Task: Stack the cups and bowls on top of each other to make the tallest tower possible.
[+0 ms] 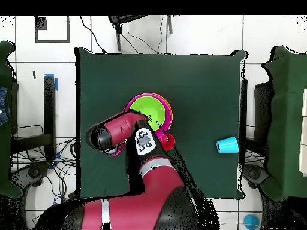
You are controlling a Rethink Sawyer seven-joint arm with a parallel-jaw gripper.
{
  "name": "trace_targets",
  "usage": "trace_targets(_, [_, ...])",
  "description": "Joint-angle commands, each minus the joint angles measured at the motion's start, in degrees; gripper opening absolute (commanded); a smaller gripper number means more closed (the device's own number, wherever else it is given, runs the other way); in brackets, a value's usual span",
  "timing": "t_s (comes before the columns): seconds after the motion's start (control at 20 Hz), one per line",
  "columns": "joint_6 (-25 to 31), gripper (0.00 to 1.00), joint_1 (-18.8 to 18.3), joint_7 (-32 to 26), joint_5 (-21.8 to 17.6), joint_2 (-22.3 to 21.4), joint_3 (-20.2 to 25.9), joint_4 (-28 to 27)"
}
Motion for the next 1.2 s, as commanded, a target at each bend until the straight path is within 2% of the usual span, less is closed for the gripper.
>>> trace_targets(0.05, [-11.9, 0.00, -2.3, 0.9, -4.7, -1.2, -0.5, 0.8])
trace_targets(0.4, [-6.1, 0.00, -1.7, -0.7, -0.7, -7.3, -0.1, 6.1])
trace_targets(0.5, [-6.5, 0.00, -0.7, 2.1, 0.5, -8.4, -0.8, 7.2])
trace_targets(0.85, [-7.9, 0.00, 2.5, 5.2, -0.4, -4.5, -3.6, 4.8])
trace_targets(0.95, [-7.3, 0.00, 3.2, 5.5, 0.1, -4.6, -4.3, 4.8])
trace_targets(1.05, [-5.5, 0.00, 3.5, 4.8, 1.1, -6.5, -4.2, 5.8])
trace_targets(1.15, [-1.2, 0.00, 3.1, 2.6, 3.3, -11.4, -3.3, 8.1])
trace_targets(1.2, [2.8, 0.00, 3.1, 1.1, 5.0, -15.7, -3.0, 9.9])
